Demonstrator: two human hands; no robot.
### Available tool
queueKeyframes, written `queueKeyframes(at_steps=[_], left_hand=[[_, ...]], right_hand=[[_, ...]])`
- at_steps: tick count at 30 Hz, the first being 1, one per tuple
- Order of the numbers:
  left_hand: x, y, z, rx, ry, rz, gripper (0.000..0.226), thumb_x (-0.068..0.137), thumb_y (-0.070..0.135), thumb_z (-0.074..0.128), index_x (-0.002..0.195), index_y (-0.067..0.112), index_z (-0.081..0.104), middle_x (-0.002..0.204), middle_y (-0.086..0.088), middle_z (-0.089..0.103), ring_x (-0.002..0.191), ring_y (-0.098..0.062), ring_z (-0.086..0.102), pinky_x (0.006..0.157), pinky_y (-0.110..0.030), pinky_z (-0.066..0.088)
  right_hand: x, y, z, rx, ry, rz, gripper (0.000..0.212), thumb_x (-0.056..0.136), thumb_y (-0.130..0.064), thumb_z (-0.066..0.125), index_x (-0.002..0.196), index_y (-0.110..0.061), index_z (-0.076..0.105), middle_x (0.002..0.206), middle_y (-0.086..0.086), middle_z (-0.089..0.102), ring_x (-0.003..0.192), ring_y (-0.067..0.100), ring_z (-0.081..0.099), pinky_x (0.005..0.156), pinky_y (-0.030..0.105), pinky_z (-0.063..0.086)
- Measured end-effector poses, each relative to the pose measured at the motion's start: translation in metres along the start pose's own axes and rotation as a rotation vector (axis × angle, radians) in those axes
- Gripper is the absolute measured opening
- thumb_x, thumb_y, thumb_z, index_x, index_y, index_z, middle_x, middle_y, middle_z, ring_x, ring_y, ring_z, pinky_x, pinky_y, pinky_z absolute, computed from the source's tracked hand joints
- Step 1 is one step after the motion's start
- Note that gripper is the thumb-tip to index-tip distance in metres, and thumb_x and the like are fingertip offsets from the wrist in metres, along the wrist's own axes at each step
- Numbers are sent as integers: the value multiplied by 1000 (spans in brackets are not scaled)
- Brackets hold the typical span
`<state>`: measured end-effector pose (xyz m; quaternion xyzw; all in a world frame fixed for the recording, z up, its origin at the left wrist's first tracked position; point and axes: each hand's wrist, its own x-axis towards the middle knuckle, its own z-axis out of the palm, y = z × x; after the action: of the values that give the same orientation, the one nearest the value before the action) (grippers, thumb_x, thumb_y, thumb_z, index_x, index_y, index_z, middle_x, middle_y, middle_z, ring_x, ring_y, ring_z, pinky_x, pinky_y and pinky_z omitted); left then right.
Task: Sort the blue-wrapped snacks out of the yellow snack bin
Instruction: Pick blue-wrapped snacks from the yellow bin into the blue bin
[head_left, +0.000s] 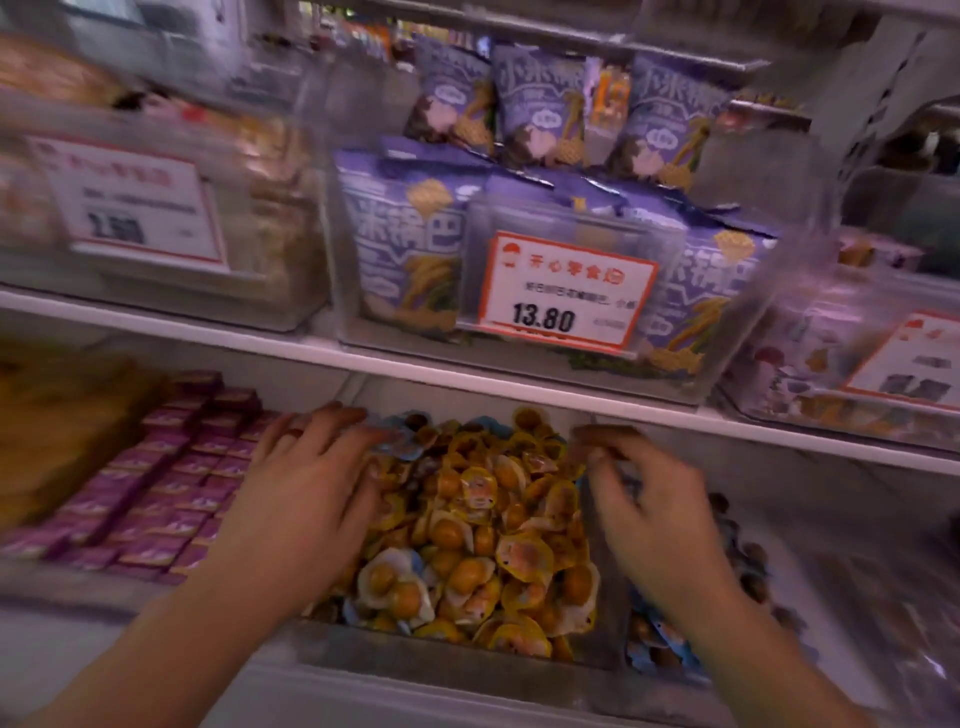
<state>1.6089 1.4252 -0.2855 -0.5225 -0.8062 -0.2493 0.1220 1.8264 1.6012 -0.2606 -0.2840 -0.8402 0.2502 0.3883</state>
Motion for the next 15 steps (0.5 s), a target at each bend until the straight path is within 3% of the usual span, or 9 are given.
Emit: queueKeyframes(at_steps=[2, 4, 8, 12, 15], left_hand=[[-4, -13, -4, -37, -37, -104, 51, 89, 44, 34, 125, 19, 60, 131, -6, 56, 110, -33, 60, 94, -48, 47], [-9, -23, -4, -84, -51, -145, 58, 88, 48, 31, 131, 17, 55, 133, -7, 53, 111, -34, 59, 93, -47, 49], [-17, -36, -6, -125, -79, -119, 53, 92, 48, 34, 139, 25, 44, 136, 0, 48, 115, -27, 56, 95, -43, 48], [-19, -43, -6, -135, -98, -116, 58, 92, 54, 29, 145, 31, 32, 144, 6, 39, 120, -22, 53, 99, -41, 44], [-20, -45, -4, -135, -98, -98, 53, 94, 50, 33, 145, 32, 29, 141, 5, 38, 117, -22, 53, 97, -42, 45]], right_hand=[[10, -26, 33, -65, -196, -91, 30, 90, -36, 52, 115, -32, 67, 102, -17, 71, 94, -1, 63, 80, 6, 44], [29, -38, 70, -179, -391, -118, 36, 91, -38, 55, 126, -31, 61, 120, -6, 67, 110, 9, 59, 91, 15, 42], [80, -35, 140, -361, -690, 32, 64, 89, -52, 59, 145, -29, 41, 147, 3, 47, 134, 23, 45, 107, 27, 35], [115, -26, 189, -409, -814, 97, 79, 81, -59, 66, 148, -27, 39, 151, 3, 44, 135, 22, 46, 110, 30, 37], [121, -21, 210, -505, -865, 94, 75, 69, -65, 55, 135, -30, 52, 141, 4, 55, 125, 26, 54, 101, 31, 42]])
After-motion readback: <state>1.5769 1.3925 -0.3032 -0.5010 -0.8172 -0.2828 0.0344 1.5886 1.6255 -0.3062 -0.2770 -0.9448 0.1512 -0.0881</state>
